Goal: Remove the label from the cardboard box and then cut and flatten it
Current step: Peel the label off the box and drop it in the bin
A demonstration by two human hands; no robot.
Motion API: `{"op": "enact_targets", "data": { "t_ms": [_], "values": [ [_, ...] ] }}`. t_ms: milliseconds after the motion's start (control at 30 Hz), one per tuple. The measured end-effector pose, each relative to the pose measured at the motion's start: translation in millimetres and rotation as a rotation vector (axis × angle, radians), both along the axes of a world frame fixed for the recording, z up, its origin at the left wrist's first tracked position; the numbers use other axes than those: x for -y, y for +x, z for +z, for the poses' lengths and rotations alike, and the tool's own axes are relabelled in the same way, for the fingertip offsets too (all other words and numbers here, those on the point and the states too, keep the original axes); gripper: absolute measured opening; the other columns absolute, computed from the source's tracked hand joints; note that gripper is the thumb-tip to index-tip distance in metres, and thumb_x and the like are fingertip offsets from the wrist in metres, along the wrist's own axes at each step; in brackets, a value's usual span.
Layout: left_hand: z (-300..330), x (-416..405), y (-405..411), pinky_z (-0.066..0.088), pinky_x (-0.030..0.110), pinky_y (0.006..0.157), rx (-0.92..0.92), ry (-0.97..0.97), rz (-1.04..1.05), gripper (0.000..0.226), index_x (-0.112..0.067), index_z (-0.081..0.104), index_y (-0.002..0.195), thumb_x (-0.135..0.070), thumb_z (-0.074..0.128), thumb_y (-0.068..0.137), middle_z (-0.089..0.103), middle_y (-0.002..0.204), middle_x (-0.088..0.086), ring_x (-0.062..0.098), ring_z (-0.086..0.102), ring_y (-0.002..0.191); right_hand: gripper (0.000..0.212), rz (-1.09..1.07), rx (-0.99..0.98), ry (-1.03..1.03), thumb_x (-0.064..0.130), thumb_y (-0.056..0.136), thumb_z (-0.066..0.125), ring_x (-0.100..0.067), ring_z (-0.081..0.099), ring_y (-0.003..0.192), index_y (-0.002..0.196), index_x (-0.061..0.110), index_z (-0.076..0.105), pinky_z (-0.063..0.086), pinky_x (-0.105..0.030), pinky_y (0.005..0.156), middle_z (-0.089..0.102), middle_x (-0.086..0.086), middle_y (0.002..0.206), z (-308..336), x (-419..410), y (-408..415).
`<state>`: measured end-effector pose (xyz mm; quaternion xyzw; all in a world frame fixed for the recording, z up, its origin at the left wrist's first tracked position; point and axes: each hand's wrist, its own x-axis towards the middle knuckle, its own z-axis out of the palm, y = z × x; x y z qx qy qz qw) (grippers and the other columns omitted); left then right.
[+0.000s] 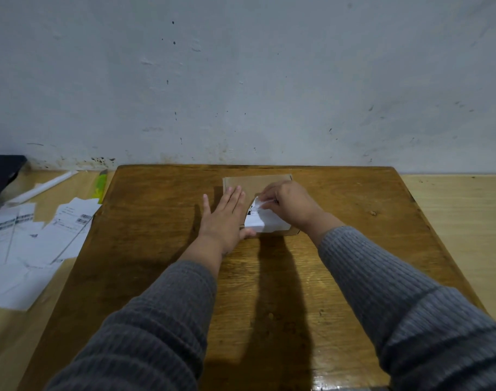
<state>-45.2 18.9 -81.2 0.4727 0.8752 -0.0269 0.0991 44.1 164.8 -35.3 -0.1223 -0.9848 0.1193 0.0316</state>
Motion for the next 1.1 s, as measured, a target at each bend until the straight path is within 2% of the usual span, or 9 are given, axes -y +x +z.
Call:
{"op": "enact_targets", "data": {
  "t_ms": [100,467,567,667,733,833,967,1033,1100],
  "values": [
    [1,-1,-1,-0.006,0.062,0.113,0.001,-0.002,0.006,0.091,-0.015,-0.01,0.152,-0.063,0.038,0.091,-0.02,0.159,-0.001,0.017,-0.02,0.146,0.022,-0.022,-0.026,-0.011,0.024,0.09,0.06,-0.019,0.061,0.101,0.105,0.015,0.072,0.045,-0.028,0.083,0.071,-0.001,0.109,-1,1,4],
    [5,-8,-3,-0.009,0.061,0.112,-0.02,-0.018,0.012,0.083,-0.025,-0.007,0.153,-0.056,0.041,0.094,-0.016,0.161,-0.001,0.018,-0.017,0.147,0.018,-0.151,-0.034,-0.211,0.022,0.088,0.063,-0.019,0.067,0.088,0.096,0.012,0.075,0.051,-0.038,0.084,0.075,-0.006,0.094,8,2,13],
    [5,-7,1,-0.01,0.059,0.113,-0.038,-0.016,0.024,0.079,-0.027,-0.007,0.153,-0.054,0.04,0.095,-0.016,0.161,-0.001,0.019,-0.016,0.147,0.016,-0.14,-0.024,-0.215,0.021,0.088,0.064,-0.015,0.065,0.086,0.096,0.012,0.074,0.052,-0.031,0.08,0.073,-0.002,0.092,17,6,15],
    [6,-4,4,-0.009,0.059,0.115,-0.044,-0.01,0.02,0.076,-0.03,-0.006,0.153,-0.054,0.038,0.096,-0.015,0.161,0.0,0.02,-0.016,0.147,0.006,-0.151,-0.045,-0.271,0.018,0.086,0.066,-0.007,0.059,0.075,0.09,0.017,0.07,0.045,-0.022,0.068,0.068,0.003,0.083,20,10,21],
    [6,-3,5,-0.007,0.058,0.115,-0.054,0.003,0.015,0.072,-0.032,-0.004,0.153,-0.054,0.036,0.096,-0.013,0.161,0.001,0.02,-0.014,0.147,0.003,-0.17,-0.073,-0.302,0.016,0.086,0.065,-0.008,0.058,0.071,0.086,0.019,0.065,0.044,-0.023,0.063,0.065,0.005,0.077,18,12,23],
    [4,0,9,-0.006,0.057,0.116,-0.076,0.024,0.004,0.066,-0.032,-0.003,0.152,-0.051,0.031,0.099,-0.011,0.161,0.0,0.02,-0.012,0.148,0.007,-0.152,-0.135,-0.188,0.018,0.087,0.062,-0.017,0.063,0.079,0.087,0.022,0.068,0.051,-0.034,0.069,0.071,0.0,0.085,9,11,22],
    [0,7,9,-0.007,0.056,0.116,-0.08,0.061,-0.018,0.066,-0.026,-0.003,0.153,-0.041,0.034,0.101,-0.011,0.161,-0.002,0.017,-0.012,0.148,0.015,-0.032,-0.211,0.233,0.017,0.085,0.064,-0.026,0.058,0.087,0.096,0.02,0.074,0.046,-0.038,0.073,0.071,-0.002,0.091,-1,7,21],
    [-1,11,6,-0.006,0.055,0.117,-0.065,0.076,-0.027,0.07,-0.025,-0.002,0.153,-0.037,0.042,0.1,-0.01,0.161,-0.003,0.016,-0.012,0.147,0.022,-0.016,-0.184,0.283,0.019,0.088,0.061,-0.026,0.055,0.096,0.107,0.022,0.071,0.041,-0.039,0.082,0.069,-0.001,0.101,-1,6,21],
    [-3,13,4,-0.003,0.056,0.117,-0.054,0.076,-0.035,0.075,-0.025,-0.003,0.153,-0.034,0.047,0.099,-0.011,0.161,-0.003,0.015,-0.012,0.147,0.033,-0.013,-0.063,0.263,0.029,0.09,0.057,-0.022,0.049,0.112,0.123,0.026,0.061,0.033,-0.038,0.097,0.062,0.002,0.118,-3,7,21]
  ]
}}
